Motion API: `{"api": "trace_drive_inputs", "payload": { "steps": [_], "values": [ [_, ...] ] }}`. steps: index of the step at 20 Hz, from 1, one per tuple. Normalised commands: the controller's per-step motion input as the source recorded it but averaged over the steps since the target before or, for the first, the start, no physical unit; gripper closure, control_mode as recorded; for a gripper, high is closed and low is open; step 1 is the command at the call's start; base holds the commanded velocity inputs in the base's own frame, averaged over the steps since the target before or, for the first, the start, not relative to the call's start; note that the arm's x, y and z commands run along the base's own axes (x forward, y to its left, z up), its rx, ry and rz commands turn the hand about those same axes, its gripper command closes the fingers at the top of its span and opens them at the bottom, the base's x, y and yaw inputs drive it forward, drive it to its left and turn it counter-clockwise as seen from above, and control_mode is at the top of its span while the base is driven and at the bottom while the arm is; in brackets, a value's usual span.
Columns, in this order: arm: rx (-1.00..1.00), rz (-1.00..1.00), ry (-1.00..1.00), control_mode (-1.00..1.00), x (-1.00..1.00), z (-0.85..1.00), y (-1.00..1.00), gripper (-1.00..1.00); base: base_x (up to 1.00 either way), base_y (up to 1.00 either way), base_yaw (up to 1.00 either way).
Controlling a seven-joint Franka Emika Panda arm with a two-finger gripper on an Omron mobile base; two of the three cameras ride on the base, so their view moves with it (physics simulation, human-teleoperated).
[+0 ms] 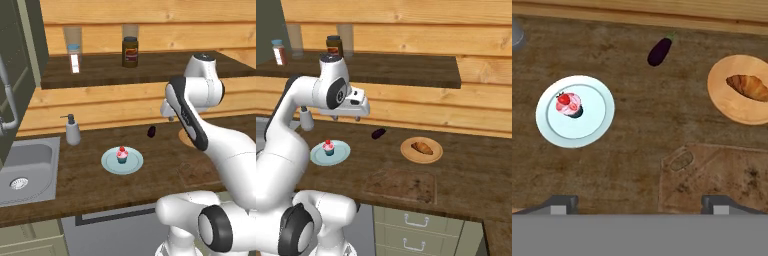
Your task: From the different types of pastries on the counter, select a croissant and place it on the cutting board. Then retrieve a jar of jam from the cabinet and place it alongside the croissant on the cutting board.
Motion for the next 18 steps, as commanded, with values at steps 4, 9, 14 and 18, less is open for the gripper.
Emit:
{"api": "trace_drive_inputs", "payload": {
  "steps": [4,9,14,18],
  "values": [
    [0.00,0.13,-0.04,-1.00,-0.02,0.00,-0.82,-1.00,0.00,0.00,0.00],
    [0.00,0.13,-0.04,-1.00,-0.06,0.00,-0.67,-1.00,0.00,0.00,0.00],
    [0.00,0.12,0.00,-1.00,0.00,-0.03,-0.46,-1.00,0.00,0.00,0.00],
    [0.00,0.21,0.04,-1.00,0.00,-0.25,-0.70,-1.00,0.00,0.00,0.00]
  ]
}}
